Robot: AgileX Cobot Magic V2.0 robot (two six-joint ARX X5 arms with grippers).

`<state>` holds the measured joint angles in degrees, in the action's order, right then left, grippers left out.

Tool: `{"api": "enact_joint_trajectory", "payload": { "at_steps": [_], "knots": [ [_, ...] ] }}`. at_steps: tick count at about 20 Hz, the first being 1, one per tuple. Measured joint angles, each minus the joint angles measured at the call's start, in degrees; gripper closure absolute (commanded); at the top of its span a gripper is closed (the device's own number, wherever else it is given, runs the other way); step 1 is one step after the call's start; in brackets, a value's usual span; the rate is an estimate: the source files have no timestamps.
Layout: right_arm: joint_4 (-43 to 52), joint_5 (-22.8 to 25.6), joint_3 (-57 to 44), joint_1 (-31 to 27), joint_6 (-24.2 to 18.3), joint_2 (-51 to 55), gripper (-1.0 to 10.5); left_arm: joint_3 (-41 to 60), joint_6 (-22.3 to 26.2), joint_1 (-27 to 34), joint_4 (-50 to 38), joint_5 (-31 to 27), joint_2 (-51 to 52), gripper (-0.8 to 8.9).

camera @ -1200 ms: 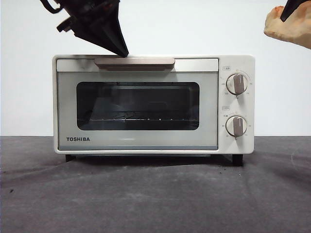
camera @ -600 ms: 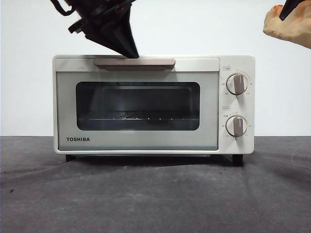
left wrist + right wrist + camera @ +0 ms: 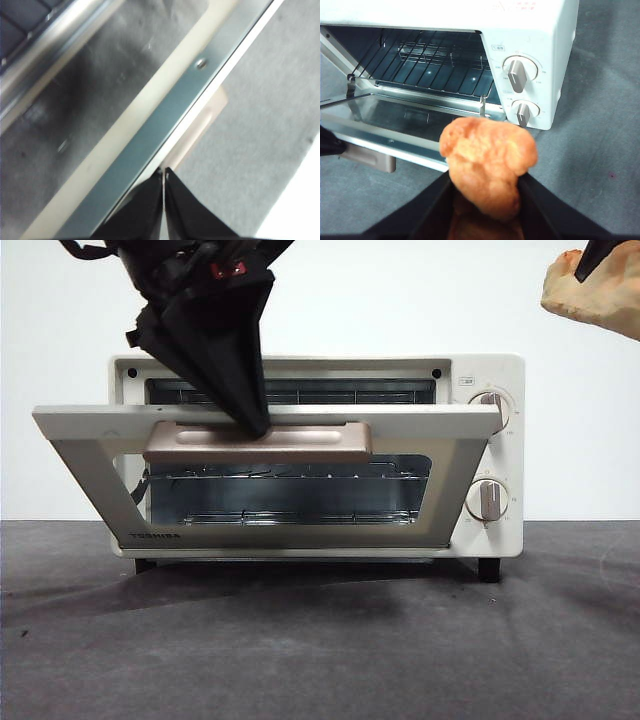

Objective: The left arm flap open the oven, the right arm pick bread and place it into oven, the left arm flap close the oven

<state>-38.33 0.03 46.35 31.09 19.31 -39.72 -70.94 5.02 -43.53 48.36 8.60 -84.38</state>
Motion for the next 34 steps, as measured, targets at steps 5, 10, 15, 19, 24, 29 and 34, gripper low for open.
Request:
{"api": "enact_joint_trajectory", "payload": {
  "at_steps": [5, 10, 15, 19, 24, 29, 34],
  "knots": [
    [0.00, -0.02, 0.02, 0.00, 0.00, 0.00, 7.8, 0.04, -0.81, 0.00, 3.08, -0.70, 0.00, 7.97],
    [0.00, -0.94, 0.02, 0.00, 0.00, 0.00, 7.8, 0.22, -1.90, 0.07, 2.89, -0.98, 2.27, 7.97],
    [0.00, -1.60, 0.02, 0.00, 0.00, -0.02, 7.8, 0.22, -3.45, 1.86, 2.08, -0.98, 10.47, 7.97],
    [0.04, -3.85, 0.02, 0.00, 0.00, -0.61, 7.8, 0.24, -5.35, 4.68, -1.46, -0.98, 16.70, 7.97],
    [1.73, -7.56, 0.02, 0.37, 0.02, -4.31, 7.8, 6.32, -8.26, 9.79, -5.31, -0.98, 25.40, 7.97],
    [7.85, -13.00, 0.02, 3.23, 0.52, -10.60, 7.8, 20.70, -10.95, 14.80, -7.02, -1.01, 36.00, 7.97],
    [22.01, -14.82, 0.02, 8.41, 4.39, -21.38, 7.8, 25.20, -11.63, 15.89, -6.16, -1.01, 39.60, 7.97]
  ]
}}
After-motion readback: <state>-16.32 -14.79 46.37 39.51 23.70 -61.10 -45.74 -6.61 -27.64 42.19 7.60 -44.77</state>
